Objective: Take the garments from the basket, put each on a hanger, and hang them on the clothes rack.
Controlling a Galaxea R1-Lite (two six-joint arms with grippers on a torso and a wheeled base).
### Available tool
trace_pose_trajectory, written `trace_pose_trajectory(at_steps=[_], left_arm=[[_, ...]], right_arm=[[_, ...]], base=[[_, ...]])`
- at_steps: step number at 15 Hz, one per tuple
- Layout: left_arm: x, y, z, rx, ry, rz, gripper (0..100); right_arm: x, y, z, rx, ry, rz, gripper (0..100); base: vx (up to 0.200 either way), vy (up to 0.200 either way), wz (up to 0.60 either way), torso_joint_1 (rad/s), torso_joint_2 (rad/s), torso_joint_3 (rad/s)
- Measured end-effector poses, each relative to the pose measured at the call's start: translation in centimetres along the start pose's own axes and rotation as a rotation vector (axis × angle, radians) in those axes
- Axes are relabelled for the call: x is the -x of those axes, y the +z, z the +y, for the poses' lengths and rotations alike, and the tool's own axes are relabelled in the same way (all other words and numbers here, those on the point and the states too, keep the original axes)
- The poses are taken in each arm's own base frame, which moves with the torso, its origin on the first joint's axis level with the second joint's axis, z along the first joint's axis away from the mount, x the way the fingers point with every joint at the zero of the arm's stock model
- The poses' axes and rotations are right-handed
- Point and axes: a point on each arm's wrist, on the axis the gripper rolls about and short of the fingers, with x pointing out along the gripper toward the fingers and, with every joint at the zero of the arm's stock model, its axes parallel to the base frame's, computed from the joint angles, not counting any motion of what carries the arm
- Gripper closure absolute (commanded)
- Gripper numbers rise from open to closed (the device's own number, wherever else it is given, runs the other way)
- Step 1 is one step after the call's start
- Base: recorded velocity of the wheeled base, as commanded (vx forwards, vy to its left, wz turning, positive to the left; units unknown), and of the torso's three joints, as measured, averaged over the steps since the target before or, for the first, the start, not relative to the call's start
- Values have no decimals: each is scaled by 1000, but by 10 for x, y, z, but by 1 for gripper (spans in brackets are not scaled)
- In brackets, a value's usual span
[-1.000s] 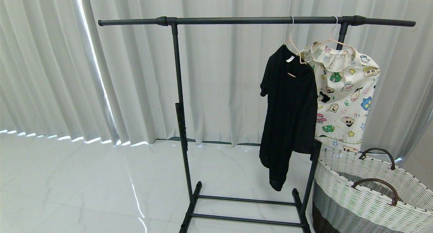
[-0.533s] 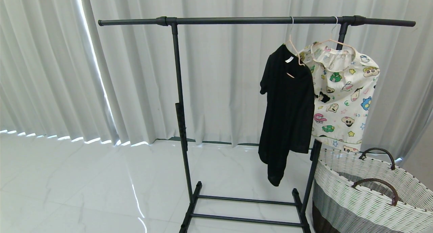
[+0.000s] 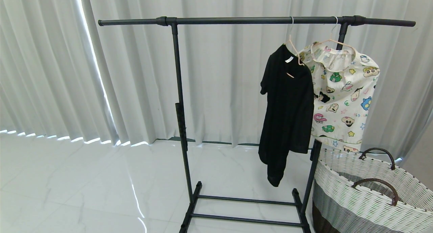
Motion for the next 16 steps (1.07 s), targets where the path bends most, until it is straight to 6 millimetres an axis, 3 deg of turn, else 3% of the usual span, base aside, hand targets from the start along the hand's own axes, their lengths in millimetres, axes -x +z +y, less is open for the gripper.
trace_pose_trajectory(at_steps=[16], left_arm=[[0, 1, 0, 52, 17, -13, 0]], right_arm=[[0, 0, 0, 0, -1, 0, 0]], base=[[0, 0, 0, 0, 0, 0]])
